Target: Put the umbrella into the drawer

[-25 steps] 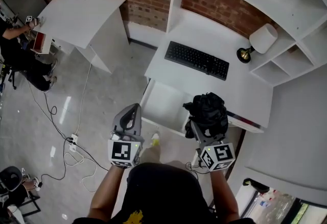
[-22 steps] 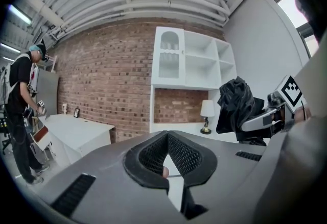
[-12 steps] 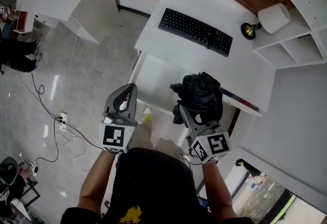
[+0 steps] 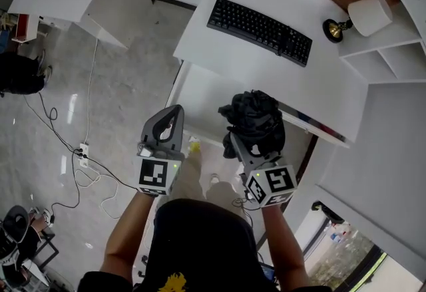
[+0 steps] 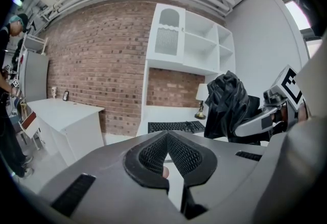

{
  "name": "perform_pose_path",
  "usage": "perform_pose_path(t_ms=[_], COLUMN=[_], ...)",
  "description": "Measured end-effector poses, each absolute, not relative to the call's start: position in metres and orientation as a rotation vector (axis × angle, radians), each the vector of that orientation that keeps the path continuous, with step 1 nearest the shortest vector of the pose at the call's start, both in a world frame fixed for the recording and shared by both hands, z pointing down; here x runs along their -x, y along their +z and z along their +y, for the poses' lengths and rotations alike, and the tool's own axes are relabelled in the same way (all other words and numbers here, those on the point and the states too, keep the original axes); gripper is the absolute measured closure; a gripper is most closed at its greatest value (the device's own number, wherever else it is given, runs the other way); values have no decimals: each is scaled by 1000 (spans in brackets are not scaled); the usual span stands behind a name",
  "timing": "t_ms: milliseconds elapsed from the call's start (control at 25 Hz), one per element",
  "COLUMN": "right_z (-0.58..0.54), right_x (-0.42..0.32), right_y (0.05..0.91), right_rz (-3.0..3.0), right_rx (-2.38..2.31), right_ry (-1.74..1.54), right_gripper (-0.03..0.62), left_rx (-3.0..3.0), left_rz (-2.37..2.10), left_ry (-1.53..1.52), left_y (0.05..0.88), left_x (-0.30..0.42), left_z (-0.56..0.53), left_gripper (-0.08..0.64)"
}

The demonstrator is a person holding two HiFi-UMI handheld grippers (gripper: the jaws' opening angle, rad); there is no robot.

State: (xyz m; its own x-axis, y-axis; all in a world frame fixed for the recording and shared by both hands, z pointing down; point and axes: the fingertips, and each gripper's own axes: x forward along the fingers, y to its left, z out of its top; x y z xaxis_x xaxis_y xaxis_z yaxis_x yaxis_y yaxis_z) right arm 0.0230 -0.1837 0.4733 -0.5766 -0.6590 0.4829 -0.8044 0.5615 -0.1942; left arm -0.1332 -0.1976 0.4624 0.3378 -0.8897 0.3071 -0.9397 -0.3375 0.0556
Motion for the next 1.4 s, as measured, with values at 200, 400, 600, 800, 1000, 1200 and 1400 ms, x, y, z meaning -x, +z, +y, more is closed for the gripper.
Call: perform_pose_path(t_ms=[200, 400, 600, 800, 1000, 1200, 1400], right_z=[-191, -199, -204, -216, -224, -231, -237], right_x=[-18, -15, -14, -6, -1, 2, 6], right_y=[502, 531, 557, 586, 613, 636, 654], right_rz=[-2412, -2373, -2340, -2308, -2275, -2240, -2216], right_rx=[-1176, -1167, -1151, -1121, -1084, -1042, -1006], right_ry=[606, 647, 685, 721, 730, 716, 699], right_gripper=[351, 351, 351, 353, 352, 353, 353], left_rx=[-2368, -2355, -2332, -2338, -2319, -2307, -2280], left_rz=[-1643, -1652, -1646, -1602, -1586, -1556, -1560], left_ry=[358, 380, 386, 406, 415, 425, 446], left_y=[484, 506, 522, 541, 558, 579, 597], left_x=[136, 146, 149, 140, 135, 127, 132], left_z=[-207, -226, -240, -255, -263, -264, -266], left_gripper=[543, 543, 543, 544, 543, 543, 544])
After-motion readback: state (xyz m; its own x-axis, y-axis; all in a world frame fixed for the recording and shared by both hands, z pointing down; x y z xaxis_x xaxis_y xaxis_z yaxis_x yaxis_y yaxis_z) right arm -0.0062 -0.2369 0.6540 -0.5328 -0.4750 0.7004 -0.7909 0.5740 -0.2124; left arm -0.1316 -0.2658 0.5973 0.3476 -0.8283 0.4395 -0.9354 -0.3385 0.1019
